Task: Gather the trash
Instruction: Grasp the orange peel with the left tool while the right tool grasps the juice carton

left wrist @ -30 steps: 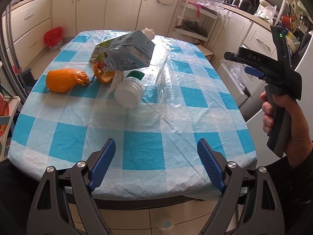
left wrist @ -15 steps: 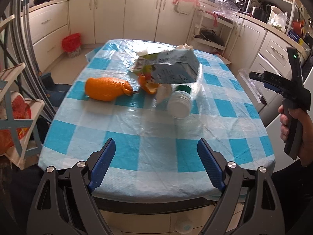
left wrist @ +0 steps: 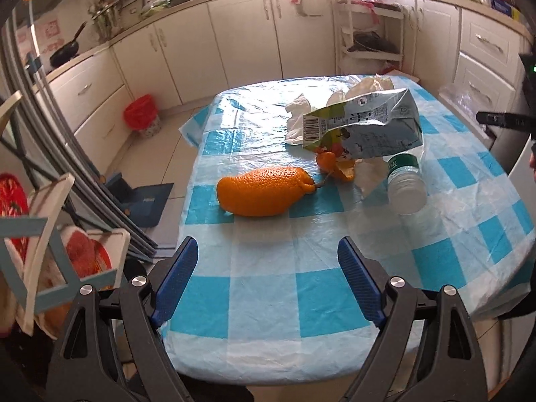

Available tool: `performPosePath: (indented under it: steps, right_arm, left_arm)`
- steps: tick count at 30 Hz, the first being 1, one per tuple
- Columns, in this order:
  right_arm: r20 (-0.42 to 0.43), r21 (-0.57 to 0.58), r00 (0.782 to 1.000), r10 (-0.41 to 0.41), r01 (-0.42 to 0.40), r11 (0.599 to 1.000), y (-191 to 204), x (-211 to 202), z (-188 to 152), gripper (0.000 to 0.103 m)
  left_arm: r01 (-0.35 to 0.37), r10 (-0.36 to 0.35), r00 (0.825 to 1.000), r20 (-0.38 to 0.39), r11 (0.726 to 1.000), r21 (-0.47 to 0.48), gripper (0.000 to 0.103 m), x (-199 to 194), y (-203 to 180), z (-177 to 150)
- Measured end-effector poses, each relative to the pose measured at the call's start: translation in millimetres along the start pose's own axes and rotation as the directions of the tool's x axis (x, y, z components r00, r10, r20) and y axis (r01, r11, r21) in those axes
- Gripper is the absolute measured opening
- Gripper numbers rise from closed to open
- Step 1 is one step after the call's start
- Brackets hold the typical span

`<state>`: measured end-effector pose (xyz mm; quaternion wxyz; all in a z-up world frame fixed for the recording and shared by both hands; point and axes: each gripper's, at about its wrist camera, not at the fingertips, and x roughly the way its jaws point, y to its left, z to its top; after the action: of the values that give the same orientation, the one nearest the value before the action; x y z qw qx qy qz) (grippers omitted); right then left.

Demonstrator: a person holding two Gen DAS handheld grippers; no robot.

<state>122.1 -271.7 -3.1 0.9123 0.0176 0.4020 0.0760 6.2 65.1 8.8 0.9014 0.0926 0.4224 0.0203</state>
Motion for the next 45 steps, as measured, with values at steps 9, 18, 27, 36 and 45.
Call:
performPosePath:
  steps: [9,18,27,36,45]
  right_arm:
    - [0.02,-0.036,0.999,0.035,-0.035,0.999,13.1,0.4,-1.2,0.089]
    - [0.203,-0.328,0.957,0.207,-0.133,0.935,89.6,-43.0,-0.5,0.094]
    - [0.095,-0.611,0.964,0.25,-0.142,0.779,193.3,-16.6,7.2,0.095]
    - [-0.045,-0.774,0.997,0.061,-0.074,0.629,223.5,29.2,1.3,0.052]
    - [-0.08,-0.41,0.946,0.314,-0.318,0.855,172.0,3.7,28.5,0.051]
  left_arm:
    - [0.042,-0.038,0.999,-0.032,0.992,0.119,0.082,62.1,1.6,30.9]
    - [0.11,-0.107,0.994,-0.027,0.986,0.125,0.069,91.6,4.4,40.8]
    - [0.206,-0.205,0.978,-0.041,0.978,0.034,0.026,87.6,28.6,39.4]
    - [0.267,-0.266,0.963,-0.038,0.963,0.025,0.023,81.5,33.5,40.3]
    - [0.287,-0.287,0.958,-0.003,0.957,-0.045,0.023,76.5,53.5,42.1]
